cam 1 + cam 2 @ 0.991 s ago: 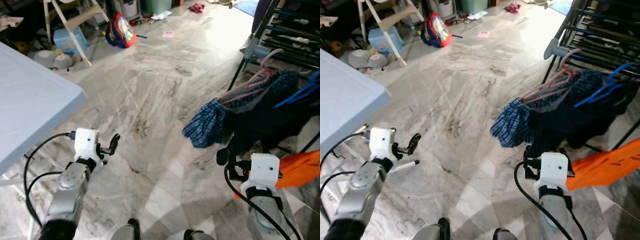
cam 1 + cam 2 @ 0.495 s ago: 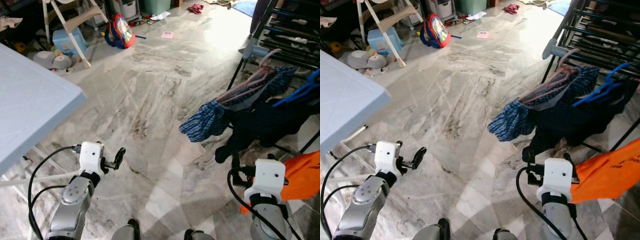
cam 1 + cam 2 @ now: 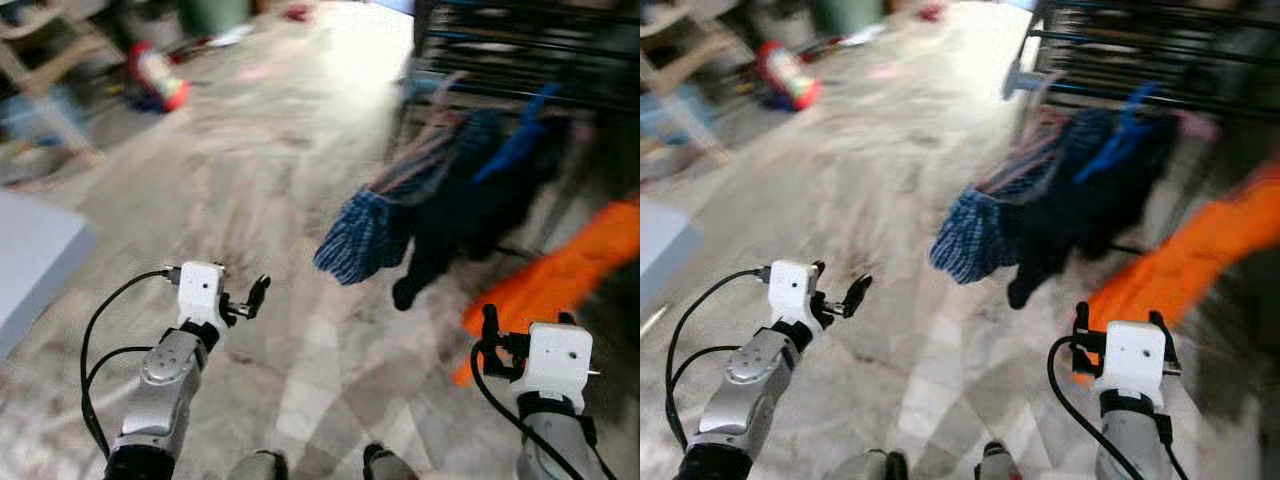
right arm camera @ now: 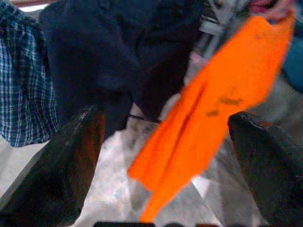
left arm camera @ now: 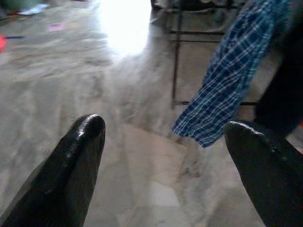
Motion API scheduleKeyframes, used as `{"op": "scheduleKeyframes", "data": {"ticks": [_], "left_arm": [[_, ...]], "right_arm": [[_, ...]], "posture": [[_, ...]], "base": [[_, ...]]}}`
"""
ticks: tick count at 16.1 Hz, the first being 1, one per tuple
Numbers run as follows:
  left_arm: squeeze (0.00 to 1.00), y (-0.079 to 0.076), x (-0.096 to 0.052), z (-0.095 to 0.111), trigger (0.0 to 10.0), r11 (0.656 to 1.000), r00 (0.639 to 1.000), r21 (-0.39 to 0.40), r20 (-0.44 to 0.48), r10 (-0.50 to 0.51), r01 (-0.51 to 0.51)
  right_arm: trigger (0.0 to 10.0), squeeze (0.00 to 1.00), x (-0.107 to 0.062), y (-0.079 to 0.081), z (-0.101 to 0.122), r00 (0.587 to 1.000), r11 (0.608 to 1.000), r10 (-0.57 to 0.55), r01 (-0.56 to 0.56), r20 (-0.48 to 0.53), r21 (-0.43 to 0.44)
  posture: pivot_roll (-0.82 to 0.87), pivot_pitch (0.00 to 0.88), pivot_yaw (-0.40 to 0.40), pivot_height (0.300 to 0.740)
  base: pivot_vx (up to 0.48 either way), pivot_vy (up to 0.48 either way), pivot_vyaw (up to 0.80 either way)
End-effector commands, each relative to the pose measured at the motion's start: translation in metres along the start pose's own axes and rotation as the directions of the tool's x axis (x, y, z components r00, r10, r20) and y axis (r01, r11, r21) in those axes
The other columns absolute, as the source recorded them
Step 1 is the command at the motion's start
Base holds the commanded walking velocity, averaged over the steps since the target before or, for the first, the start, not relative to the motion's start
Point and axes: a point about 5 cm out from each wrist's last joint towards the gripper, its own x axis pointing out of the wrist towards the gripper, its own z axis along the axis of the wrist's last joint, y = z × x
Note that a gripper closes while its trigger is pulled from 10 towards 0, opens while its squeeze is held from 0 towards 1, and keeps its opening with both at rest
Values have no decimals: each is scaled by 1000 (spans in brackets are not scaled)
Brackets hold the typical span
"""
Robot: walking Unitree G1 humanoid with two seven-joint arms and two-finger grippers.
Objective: Hang hanger
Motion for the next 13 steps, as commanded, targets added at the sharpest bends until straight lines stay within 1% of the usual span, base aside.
{"op": "scheduleKeyframes", "data": {"ticks": [1, 3, 5, 6, 8, 10, 12, 13], "left_arm": [[0, 5, -4, -8, 10000, 1000, 999, -7, -37, 24, -25], [0, 4, -3, -9, 10000, 999, 999, -12, -37, 29, -30], [0, 2, -3, -10, 10000, 1000, 999, -12, -38, 27, -28], [0, 2, -2, -10, 10000, 1000, 999, -11, -38, 26, -26], [0, 1, -1, -10, 10000, 1000, 999, -9, -37, 24, -24], [0, 2, 0, -10, 10000, 999, 999, -1, -34, 33, -33], [0, 2, 1, -8, 10000, 999, 999, 5, -18, 46, -46], [0, 0, 0, -7, 10000, 999, 999, -1, -10, 46, -46]], "right_arm": [[10000, 0, -2, 3, 5, 1000, 1000, 12, -12, 11, 2], [10000, 0, 1, 2, 6, 1000, 1000, 14, -14, 13, -1], [10000, 0, 2, 2, 8, 1000, 1000, 18, -18, 22, 22], [10000, 0, 3, 3, 9, 1000, 1000, 21, -21, 20, 9], [10000, 0, 4, 3, 8, 1000, 1000, 9, -9, 3, 30], [10000, 0, 4, 5, 4, 1000, 999, 20, -20, -22, 28], [10000, 0, 6, 12, 6, 999, 998, 50, -50, -8, -26], [10000, 0, 8, 16, 7, 998, 998, 53, -53, 14, -25]], "posture": [[-64, 264, 66, 740], [-65, 267, 61, 740], [-66, 267, 58, 740], [-69, 270, 57, 740], [-70, 272, 58, 740], [-66, 270, 57, 740], [-61, 271, 57, 740], [-58, 269, 57, 740]], "base": [[0, 368, -800], [0, 392, -800], [0, 337, -775], [0, 315, 0], [0, 313, 0], [0, 0, 0], [0, 0, 0], [0, 0, 0]]}}
